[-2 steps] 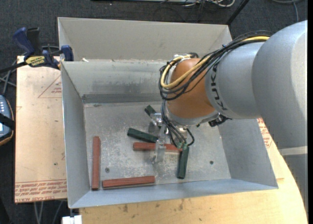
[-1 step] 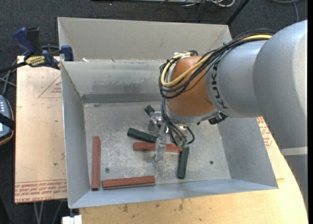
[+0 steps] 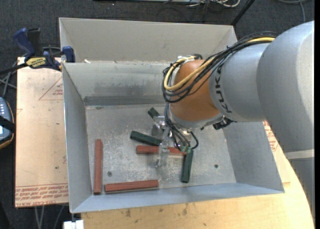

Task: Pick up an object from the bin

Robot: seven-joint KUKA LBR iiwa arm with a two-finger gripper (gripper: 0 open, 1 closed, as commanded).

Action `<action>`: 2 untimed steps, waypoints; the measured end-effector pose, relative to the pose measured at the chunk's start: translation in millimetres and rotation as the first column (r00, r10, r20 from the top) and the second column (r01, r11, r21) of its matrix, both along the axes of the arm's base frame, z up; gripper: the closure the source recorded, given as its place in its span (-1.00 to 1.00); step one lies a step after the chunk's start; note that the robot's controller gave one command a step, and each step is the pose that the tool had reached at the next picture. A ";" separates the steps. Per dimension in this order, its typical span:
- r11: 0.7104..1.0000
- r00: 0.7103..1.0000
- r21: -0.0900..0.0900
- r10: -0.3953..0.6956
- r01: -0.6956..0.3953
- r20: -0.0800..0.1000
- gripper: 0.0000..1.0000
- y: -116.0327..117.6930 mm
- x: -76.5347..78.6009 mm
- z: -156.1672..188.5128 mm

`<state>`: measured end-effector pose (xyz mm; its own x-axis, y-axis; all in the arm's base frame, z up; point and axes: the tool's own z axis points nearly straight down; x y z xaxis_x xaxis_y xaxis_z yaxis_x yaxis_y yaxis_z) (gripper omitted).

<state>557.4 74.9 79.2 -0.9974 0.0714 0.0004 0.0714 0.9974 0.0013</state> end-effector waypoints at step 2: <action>0.999 0.999 -0.001 0.032 -0.032 0.003 1.00 8.9 11.5 -7.7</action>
Offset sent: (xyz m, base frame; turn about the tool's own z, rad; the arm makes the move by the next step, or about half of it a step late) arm 0.0000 0.0000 0.0000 0.0000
